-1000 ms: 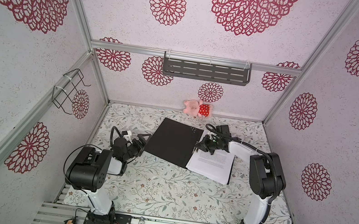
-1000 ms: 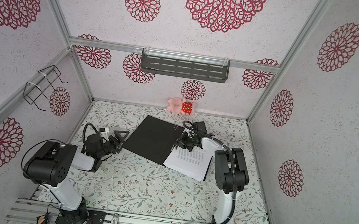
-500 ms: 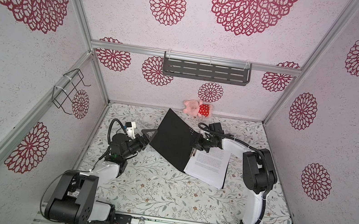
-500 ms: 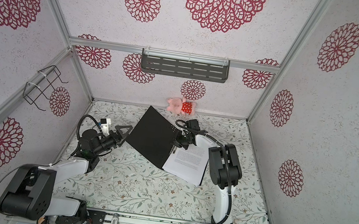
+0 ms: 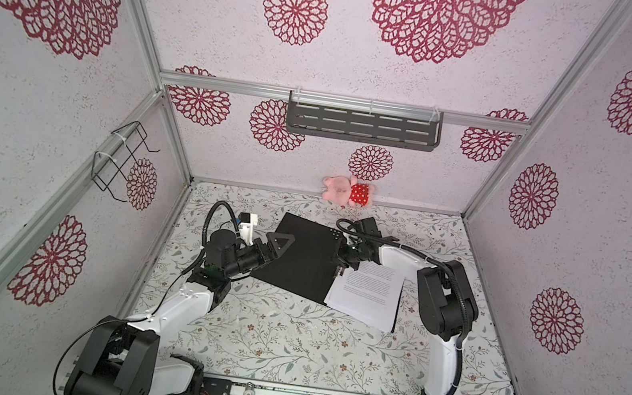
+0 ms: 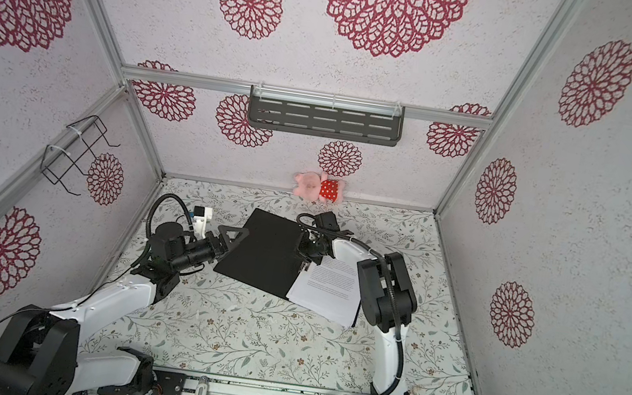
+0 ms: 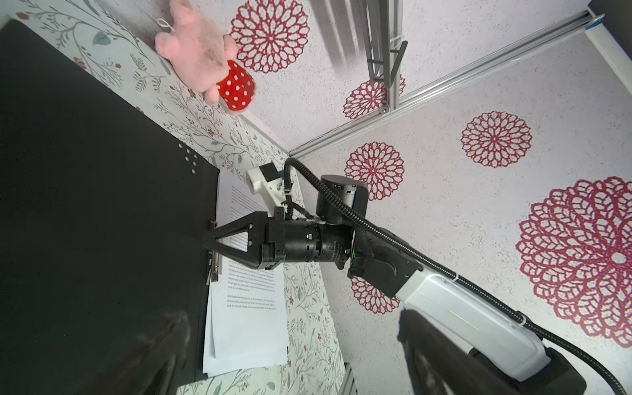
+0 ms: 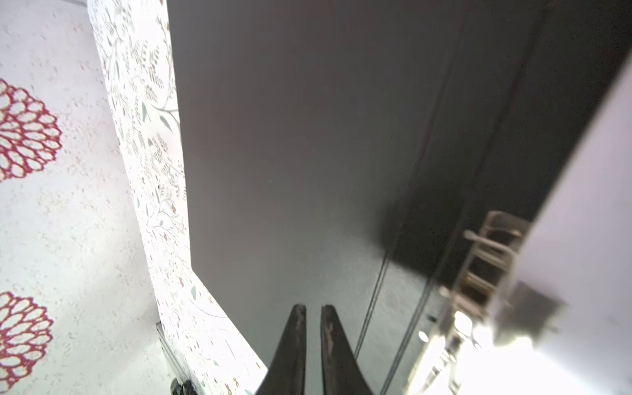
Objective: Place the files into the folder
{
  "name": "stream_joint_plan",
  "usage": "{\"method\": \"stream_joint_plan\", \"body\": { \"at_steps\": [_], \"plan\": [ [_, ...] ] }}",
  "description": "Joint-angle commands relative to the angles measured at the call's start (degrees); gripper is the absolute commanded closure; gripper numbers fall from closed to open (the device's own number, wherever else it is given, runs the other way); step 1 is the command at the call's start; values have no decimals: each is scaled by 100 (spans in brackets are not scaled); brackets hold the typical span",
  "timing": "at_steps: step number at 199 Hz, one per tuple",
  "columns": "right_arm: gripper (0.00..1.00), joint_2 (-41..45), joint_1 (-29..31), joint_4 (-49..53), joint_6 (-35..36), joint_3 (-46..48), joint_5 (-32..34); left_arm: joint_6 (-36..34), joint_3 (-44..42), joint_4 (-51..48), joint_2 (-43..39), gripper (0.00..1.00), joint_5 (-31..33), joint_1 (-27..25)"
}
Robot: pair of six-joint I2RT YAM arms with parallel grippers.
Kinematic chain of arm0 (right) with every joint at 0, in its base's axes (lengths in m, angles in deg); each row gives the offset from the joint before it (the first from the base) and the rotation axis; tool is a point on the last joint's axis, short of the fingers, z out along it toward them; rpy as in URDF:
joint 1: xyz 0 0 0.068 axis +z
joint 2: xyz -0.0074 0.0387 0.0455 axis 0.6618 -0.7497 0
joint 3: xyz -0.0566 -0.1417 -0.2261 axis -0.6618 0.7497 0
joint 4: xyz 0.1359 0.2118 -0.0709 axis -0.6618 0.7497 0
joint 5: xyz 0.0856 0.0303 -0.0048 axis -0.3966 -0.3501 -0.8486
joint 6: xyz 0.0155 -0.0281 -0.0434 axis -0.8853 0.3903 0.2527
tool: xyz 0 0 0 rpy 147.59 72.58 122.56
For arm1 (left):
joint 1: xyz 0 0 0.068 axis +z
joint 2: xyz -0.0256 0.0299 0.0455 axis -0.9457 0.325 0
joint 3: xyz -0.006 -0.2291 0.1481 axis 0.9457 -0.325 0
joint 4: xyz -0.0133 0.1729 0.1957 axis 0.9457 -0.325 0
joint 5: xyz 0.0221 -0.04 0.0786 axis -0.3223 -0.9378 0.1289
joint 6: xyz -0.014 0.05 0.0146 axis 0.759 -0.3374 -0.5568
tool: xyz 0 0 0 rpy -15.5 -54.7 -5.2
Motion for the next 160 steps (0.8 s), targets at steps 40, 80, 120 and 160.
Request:
{"method": "stream_joint_plan", "body": {
  "at_steps": [40, 80, 120, 160],
  "plan": [
    [49, 973, -231, 978, 607, 353, 1323, 132, -608, -879, 336, 1, 317, 338],
    [59, 532, -58, 1176, 518, -60, 1488, 269, -847, -661, 448, 1, 425, 469],
    [66, 166, 75, 1311, 361, -386, 1749, 149, -892, -735, 404, 1, 403, 544],
    [68, -242, 263, 1649, 275, -926, 1994, 103, -871, -775, 433, 1, 226, 660]
  ]
}}
